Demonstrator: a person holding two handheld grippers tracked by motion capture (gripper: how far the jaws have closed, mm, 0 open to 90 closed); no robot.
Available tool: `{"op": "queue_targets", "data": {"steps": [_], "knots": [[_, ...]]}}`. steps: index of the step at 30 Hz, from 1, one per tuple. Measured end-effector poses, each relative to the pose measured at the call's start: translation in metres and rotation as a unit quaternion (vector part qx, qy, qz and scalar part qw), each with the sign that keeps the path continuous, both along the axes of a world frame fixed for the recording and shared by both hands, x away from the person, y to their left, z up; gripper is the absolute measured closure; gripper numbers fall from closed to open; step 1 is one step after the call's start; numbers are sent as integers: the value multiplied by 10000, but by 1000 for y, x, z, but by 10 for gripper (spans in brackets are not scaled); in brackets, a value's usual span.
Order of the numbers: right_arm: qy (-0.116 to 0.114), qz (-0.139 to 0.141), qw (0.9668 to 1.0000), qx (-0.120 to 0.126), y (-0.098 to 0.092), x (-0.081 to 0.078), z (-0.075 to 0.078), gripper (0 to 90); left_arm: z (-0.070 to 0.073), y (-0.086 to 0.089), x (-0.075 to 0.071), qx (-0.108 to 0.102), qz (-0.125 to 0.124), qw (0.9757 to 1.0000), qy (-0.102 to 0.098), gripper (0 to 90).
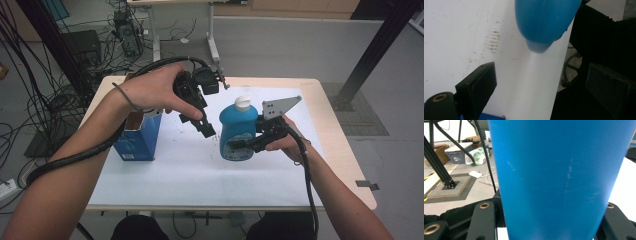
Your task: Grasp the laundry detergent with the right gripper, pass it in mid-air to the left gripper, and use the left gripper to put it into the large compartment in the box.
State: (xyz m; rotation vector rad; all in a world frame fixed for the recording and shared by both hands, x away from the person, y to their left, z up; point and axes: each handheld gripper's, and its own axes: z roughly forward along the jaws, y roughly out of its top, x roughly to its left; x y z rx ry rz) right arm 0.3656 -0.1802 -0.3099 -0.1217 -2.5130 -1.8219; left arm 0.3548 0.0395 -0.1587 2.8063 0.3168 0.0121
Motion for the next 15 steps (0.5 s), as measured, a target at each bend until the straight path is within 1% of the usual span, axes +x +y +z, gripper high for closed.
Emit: {"op": "queue_targets", "data": {"steps": [2, 4, 6, 9, 11, 15], "knots": [[-31, 58, 10000, 4, 2, -1, 1, 444, 0, -2, -1, -31, -27, 10000, 2, 99], [-15, 94, 10000, 0, 3, -1, 2, 444, -1, -3, -1, -37, -63, 10000, -1, 99], [-20, 178, 9998, -13, 7, -3, 4, 444, -1, -6, -3, -37, -106, 9999, -8, 101], [-49, 226, 9997, -23, 10, -4, 5, 443, 0, -8, -4, -34, -130, 9999, -14, 102], [-62, 282, 9996, -2, 13, -6, 7, 443, 0, -11, -6, -48, -199, 9998, 18, 102], [-111, 373, 9992, -18, 17, -7, 8, 443, 0, -15, -8, -25, -264, 9996, 4, 102]]}}
